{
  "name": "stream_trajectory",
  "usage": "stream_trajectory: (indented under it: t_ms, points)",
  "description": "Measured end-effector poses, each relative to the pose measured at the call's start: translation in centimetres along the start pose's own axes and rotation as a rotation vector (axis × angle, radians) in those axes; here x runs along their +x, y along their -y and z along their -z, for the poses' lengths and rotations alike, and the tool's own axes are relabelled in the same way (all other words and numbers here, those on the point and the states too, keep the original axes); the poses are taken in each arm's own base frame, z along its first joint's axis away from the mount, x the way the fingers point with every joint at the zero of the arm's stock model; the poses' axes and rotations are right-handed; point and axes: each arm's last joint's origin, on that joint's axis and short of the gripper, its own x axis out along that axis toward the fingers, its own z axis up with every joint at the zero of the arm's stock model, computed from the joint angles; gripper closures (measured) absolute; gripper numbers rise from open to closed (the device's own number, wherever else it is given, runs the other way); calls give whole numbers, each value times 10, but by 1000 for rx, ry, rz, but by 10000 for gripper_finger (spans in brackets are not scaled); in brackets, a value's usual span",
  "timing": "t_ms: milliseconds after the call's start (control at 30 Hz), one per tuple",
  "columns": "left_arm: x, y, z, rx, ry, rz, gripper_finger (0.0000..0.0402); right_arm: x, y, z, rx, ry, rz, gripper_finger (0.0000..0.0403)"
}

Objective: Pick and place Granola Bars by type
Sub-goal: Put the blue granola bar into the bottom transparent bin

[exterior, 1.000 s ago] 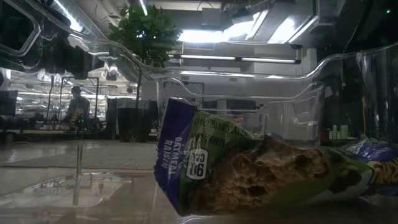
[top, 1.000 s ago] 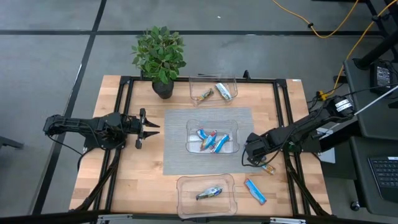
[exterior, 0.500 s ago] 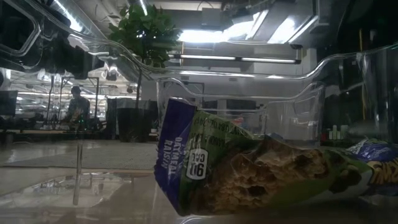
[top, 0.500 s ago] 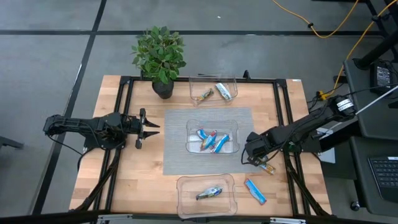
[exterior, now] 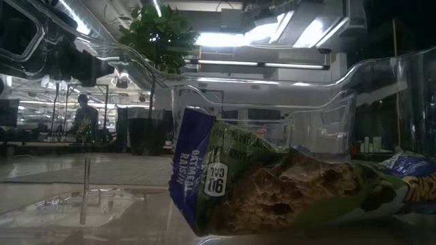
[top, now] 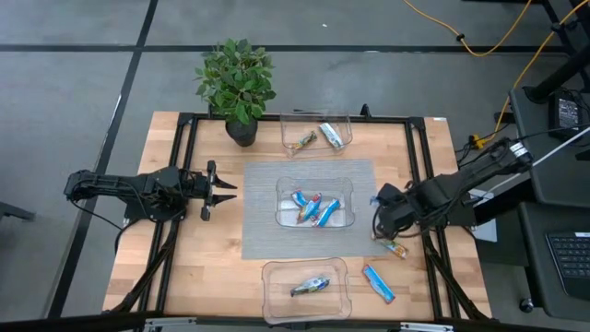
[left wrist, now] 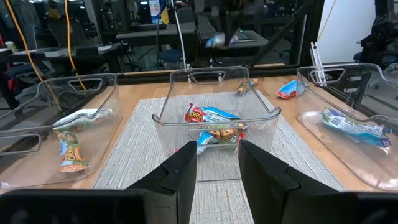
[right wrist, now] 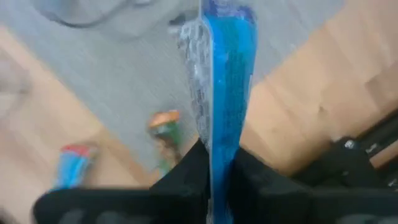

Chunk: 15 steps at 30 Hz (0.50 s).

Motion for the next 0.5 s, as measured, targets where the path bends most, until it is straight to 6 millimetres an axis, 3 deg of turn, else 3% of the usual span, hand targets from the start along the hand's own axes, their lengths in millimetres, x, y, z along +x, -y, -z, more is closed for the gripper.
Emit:
stream_trajectory:
  t_ms: [233, 500]
  points:
    - [0, 0, 0, 0, 0, 0, 288, -34, -10, -1, -66, 139, -73, 371]
    - [0, 0, 0, 0, 0, -1, 288, -48, -24, -4, -276, 308, -153, 364]
